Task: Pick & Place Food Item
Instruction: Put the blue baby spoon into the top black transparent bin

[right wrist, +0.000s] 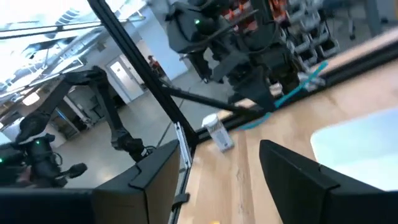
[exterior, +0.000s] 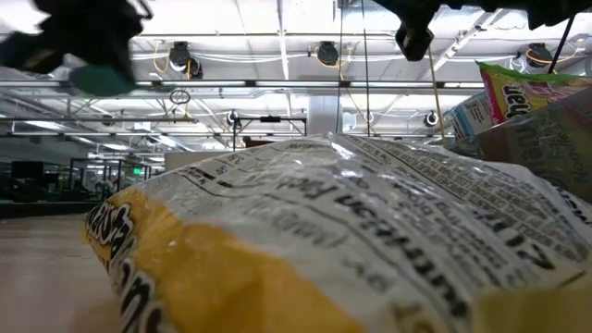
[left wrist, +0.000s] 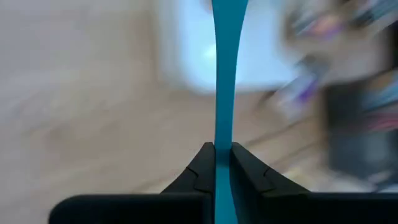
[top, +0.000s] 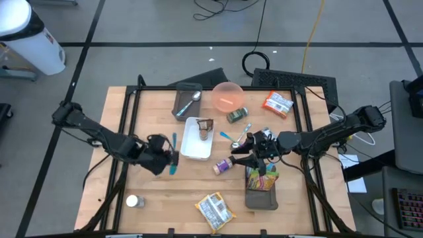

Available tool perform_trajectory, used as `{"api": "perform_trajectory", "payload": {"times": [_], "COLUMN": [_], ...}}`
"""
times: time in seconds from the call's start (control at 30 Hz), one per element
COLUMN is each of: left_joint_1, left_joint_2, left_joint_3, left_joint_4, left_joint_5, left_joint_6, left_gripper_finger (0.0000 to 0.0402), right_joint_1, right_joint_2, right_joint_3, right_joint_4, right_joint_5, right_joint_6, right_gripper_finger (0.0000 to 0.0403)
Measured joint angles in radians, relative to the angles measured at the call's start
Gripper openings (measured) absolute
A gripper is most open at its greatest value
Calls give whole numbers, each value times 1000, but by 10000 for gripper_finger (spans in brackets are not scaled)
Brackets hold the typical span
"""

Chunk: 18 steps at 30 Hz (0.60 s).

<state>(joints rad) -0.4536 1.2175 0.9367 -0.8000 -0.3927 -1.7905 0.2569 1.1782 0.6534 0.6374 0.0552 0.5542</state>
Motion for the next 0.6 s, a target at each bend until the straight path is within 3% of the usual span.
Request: {"api": "perform_trajectory", "payload": {"times": [0.17, 0.27, 0.43, 0.6], "left_joint_1": [84, 148, 256, 339], "left_joint_2": [-21, -20, 2, 41], "left_joint_3": [0, 0, 1, 3], "left_joint_4": [230, 414, 728, 967], "left_joint_5": [-211, -281, -317, -319], "left_joint_6": [120, 241, 479, 604], "left_gripper_finger": [21, 21, 21, 21], "right_joint_1": [0, 0, 0, 0], "right_joint_2": [0, 0, 0, 0], "right_joint_3": [0, 0, 0, 0], "right_joint_4": [31, 40, 41, 59], "right_joint_5": [97, 156, 267, 407], "right_joint_6": [-83, -131, -211, -291], "right_gripper_finger": [213, 212, 212, 212]}}
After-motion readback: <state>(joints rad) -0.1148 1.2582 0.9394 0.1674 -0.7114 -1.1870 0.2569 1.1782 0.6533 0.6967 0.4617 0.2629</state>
